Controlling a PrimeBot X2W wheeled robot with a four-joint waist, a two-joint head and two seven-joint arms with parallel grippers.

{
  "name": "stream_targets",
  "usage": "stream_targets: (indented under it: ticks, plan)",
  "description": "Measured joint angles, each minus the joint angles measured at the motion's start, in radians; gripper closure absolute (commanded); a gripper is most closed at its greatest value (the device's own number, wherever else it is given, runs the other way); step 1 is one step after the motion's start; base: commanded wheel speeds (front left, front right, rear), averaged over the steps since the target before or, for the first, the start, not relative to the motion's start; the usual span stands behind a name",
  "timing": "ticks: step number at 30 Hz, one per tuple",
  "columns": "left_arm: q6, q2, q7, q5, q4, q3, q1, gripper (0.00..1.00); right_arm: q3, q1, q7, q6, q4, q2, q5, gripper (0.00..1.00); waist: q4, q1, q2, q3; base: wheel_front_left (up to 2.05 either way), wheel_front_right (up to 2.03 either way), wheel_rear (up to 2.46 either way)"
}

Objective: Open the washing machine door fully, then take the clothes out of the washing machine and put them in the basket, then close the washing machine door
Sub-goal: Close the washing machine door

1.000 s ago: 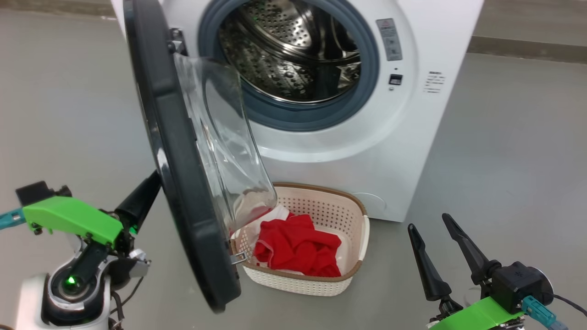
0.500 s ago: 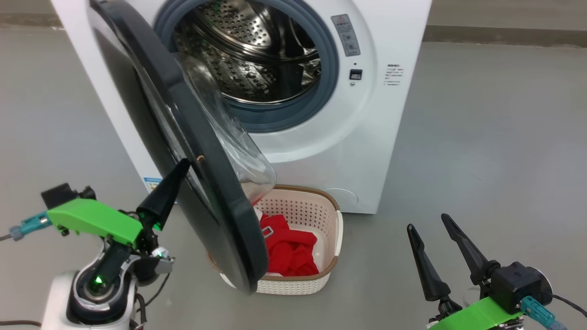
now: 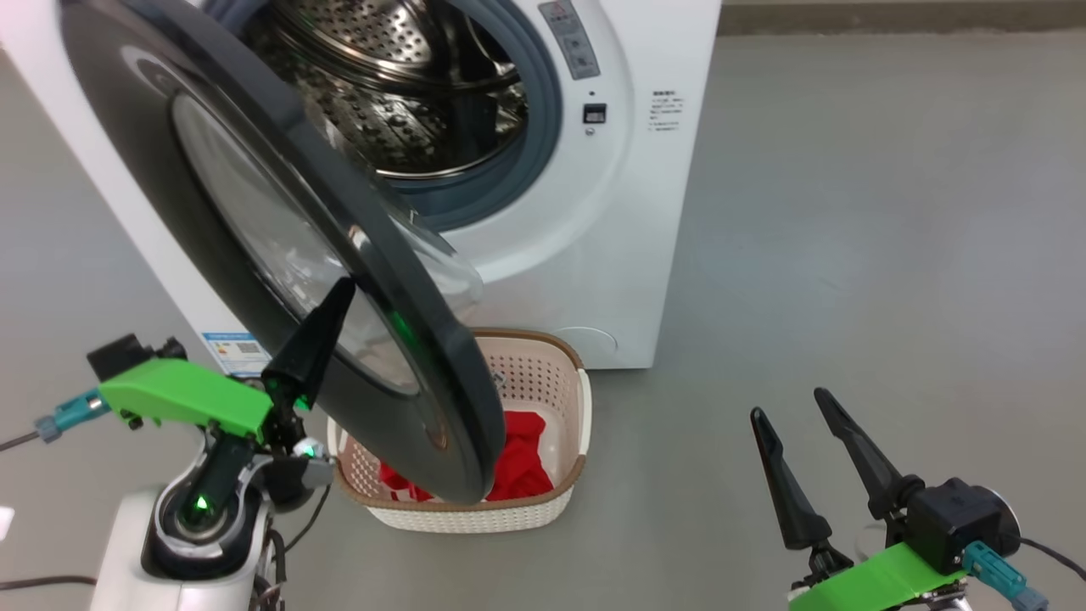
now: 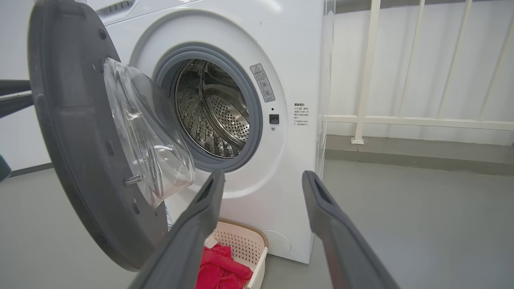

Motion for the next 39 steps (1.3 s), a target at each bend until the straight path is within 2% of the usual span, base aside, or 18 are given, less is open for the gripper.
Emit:
stream_targets:
  ticks: [9, 19, 39]
  plan:
    - [-0.019, -0.002, -0.046, -0.048, 0.029, -0.021, -0.066, 1.0, 0.001, -0.036, -0.009, 0.0, 0.005, -0.001, 0.0, 0.0, -0.056, 0.0, 0.0, 0.038, 0.0, 0.0, 0.0]
    - [-0.052, -0.004, -0.082, -0.051, 0.08, -0.032, -0.141, 1.0, 0.002, -0.043, -0.012, 0.0, 0.01, -0.001, 0.0, 0.0, -0.114, 0.0, 0.0, 0.073, 0.0, 0.0, 0.0]
    - [-0.124, -0.011, -0.225, -0.046, 0.309, -0.029, -0.39, 1.0, 0.01, -0.121, -0.029, 0.0, 0.015, -0.002, 0.0, 0.0, -0.173, 0.0, 0.0, 0.178, 0.0, 0.0, 0.0]
